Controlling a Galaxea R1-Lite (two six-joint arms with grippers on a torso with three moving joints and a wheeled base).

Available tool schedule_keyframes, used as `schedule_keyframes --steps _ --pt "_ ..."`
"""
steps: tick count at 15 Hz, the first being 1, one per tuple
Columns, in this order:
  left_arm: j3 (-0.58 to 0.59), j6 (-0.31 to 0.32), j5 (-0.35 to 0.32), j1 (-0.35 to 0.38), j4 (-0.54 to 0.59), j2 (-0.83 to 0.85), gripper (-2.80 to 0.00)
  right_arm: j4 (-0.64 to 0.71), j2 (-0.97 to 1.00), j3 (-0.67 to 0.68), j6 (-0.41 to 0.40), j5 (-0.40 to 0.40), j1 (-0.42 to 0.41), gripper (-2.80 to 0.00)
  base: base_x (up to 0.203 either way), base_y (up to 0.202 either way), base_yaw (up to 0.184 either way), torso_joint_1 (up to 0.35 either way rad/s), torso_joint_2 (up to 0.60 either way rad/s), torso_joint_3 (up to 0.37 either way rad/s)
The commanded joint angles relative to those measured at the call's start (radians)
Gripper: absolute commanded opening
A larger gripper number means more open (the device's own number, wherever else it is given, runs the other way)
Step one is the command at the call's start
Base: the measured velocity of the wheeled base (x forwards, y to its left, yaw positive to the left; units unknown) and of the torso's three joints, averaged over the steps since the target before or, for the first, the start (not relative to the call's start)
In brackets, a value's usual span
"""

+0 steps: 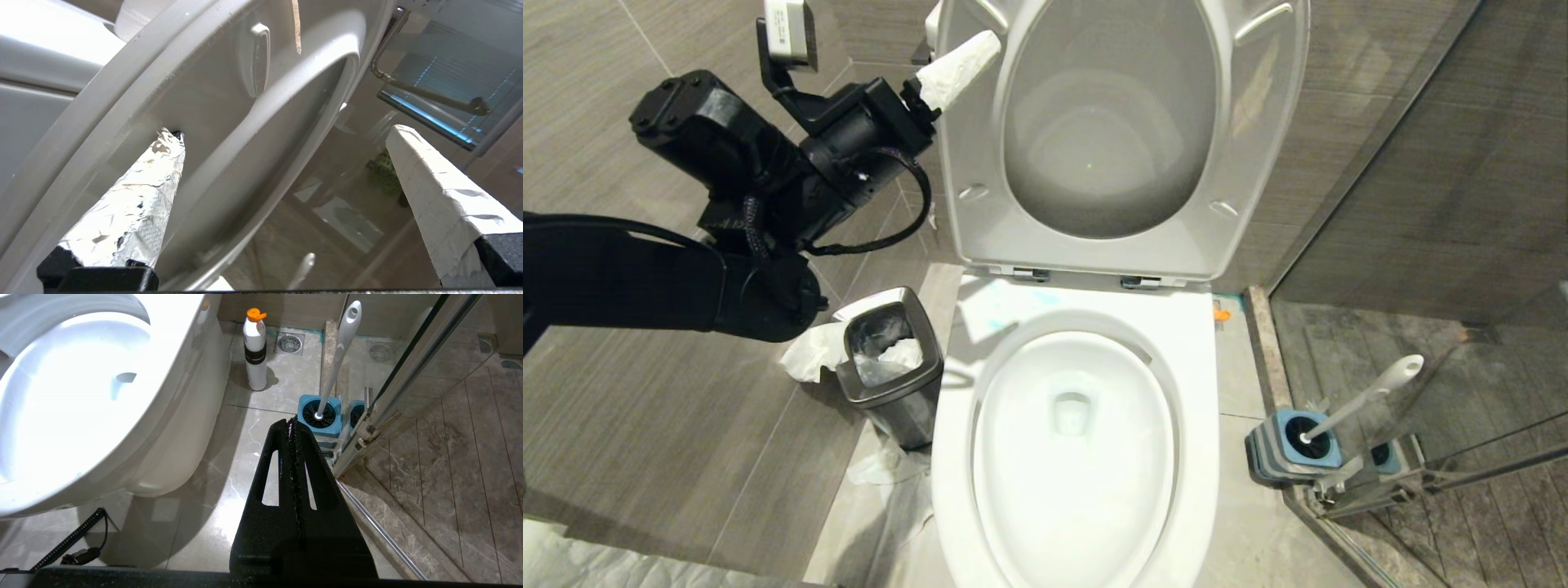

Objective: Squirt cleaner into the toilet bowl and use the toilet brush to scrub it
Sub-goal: Use the left hand to lift the toilet lid slightly

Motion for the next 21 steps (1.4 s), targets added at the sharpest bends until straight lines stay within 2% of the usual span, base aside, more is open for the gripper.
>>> schedule_keyframes --steps 1,2,4,7,10,15,18,21 --pt "-0.052 0.067 0.009 0.005 0.025 0.057 0.0 0.0 0.001 0.0 0.0 0.001 0.0 -2.8 0.0 0.0 0.0 0.0 0.0 0.0" --pt "-0.075 0.1 0.021 0.004 0.047 0.073 0.0 0.0 0.001 0.0 0.0 0.0 0.0 -2.8 0.0 0.0 0.0 0.0 0.0 0.0" --pt "-0.111 0.123 0.026 0.002 0.064 0.109 0.0 0.0 0.001 0.0 0.0 0.0 0.0 -2.8 0.0 0.0 0.0 0.0 0.0 0.0" --pt "-0.173 0.208 0.036 0.002 0.125 0.156 0.0 0.0 0.001 0.0 0.0 0.0 0.0 -2.8 0.0 0.0 0.0 0.0 0.0 0.0" --pt "-0.251 0.227 0.069 0.002 0.176 0.198 0.0 0.0 0.001 0.0 0.0 0.001 0.0 -2.8 0.0 0.0 0.0 0.0 0.0 0.0" --pt "-0.258 0.269 0.077 0.005 0.185 0.246 0.0 0.0 0.0 0.0 0.0 0.0 0.0 -2.8 0.0 0.0 0.0 0.0 0.0 0.0" --pt "-0.293 0.273 0.092 0.005 0.185 0.26 0.0 0.0 0.001 0.0 0.0 0.0 0.0 -2.8 0.0 0.0 0.0 0.0 0.0 0.0" --pt "-0.292 0.265 0.09 0.01 0.186 0.206 0.0 0.0 0.001 0.0 0.0 0.0 0.0 -2.8 0.0 0.0 0.0 0.0 0.0 0.0"
